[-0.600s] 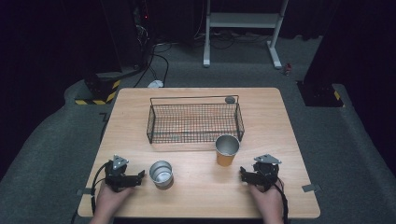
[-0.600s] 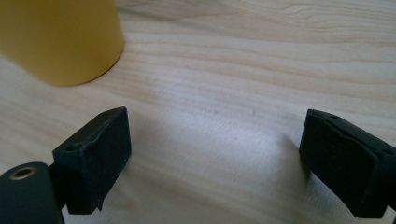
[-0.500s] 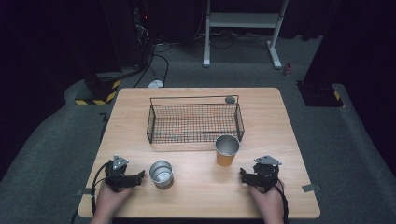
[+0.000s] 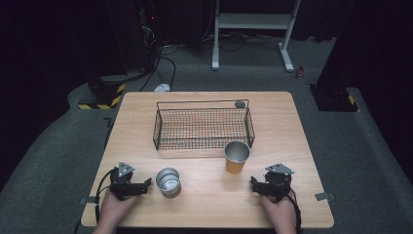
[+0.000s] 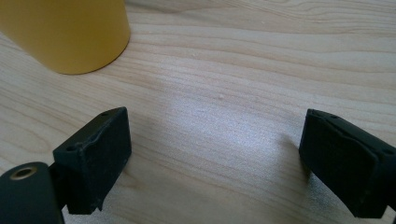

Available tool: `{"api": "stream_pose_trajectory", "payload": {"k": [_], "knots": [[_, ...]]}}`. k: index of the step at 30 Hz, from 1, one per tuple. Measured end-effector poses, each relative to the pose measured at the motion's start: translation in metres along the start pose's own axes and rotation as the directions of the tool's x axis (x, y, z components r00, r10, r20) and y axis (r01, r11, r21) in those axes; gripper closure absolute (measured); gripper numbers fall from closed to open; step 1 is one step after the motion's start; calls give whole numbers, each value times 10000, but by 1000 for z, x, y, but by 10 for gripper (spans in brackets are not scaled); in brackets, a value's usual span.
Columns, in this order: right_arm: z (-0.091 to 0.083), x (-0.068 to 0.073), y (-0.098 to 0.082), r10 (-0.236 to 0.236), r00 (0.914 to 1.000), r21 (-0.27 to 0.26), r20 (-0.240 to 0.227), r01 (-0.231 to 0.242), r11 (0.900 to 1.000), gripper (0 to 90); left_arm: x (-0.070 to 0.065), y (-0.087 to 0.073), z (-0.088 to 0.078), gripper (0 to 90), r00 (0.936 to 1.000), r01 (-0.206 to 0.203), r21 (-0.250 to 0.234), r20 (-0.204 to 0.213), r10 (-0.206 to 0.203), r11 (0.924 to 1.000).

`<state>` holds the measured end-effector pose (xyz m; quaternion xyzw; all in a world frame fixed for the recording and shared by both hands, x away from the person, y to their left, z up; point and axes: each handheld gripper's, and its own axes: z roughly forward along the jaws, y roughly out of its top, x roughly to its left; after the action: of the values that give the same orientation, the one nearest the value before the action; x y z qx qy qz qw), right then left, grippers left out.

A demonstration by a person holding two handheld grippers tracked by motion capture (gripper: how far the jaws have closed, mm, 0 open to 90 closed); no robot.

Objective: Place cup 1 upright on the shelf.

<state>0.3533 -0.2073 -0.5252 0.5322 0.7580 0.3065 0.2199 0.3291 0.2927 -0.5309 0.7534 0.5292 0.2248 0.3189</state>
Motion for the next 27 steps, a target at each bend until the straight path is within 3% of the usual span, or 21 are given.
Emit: {"api": "stream_pose_trajectory", "payload": {"k": [15, 19, 23, 27], "knots": [[0, 0, 0, -54, 10000, -18, 1, 54, 10000, 91, 1, 0, -2, 62, 10000, -22, 54, -27, 22, 10000], [0, 0, 0, -17, 10000, -6, -1, 17, 10000, 92, 0, 0, -5, 62, 9998, -124, 112, 183, 122, 9999], [0, 0, 0, -65, 10000, -20, -16, 65, 10000, 92, 0, 4, -15, 62, 9992, -14, -407, 408, 31, 9992], [0, 0, 0, -67, 10000, -19, -16, 67, 10000, 92, 2, 5, -19, 63, 9974, 183, -505, 701, -147, 9986]]}}
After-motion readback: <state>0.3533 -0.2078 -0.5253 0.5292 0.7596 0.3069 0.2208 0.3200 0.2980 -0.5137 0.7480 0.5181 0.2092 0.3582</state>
